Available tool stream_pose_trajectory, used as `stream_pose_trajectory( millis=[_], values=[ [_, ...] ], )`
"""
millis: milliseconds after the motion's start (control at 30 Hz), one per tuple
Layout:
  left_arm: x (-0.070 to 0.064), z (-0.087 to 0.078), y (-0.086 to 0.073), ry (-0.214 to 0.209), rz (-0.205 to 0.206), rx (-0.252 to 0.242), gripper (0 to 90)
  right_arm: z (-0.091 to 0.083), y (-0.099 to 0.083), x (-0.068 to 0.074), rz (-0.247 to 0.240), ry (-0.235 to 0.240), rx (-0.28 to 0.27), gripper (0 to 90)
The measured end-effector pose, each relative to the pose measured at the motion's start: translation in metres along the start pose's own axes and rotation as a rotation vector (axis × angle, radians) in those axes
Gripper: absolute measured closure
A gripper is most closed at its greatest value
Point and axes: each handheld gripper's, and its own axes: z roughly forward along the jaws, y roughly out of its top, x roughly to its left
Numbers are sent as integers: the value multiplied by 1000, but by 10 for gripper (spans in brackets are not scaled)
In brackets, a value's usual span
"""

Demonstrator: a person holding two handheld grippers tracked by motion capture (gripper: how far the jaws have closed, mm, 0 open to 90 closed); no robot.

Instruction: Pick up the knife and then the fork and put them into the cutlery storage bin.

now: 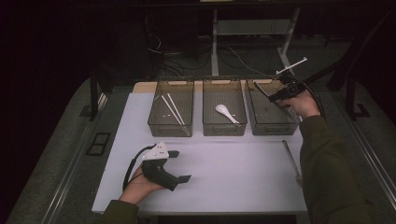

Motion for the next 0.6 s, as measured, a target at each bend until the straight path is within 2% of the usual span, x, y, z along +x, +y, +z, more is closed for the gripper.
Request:
stream_pose_trajectory(
  millis=[267, 433, 600],
  values=[
    [0, 0, 0, -2, -2, -4, 4, 15, 16, -6, -13, -33, 36, 827],
    [0, 0, 0, -2, -3, -5, 4, 29, 16, -9, -10, -27, 54, 827],
    [-1, 1, 0, -5, -6, -10, 4, 38, 15, -7, -27, -38, 72, 826]
  ],
)
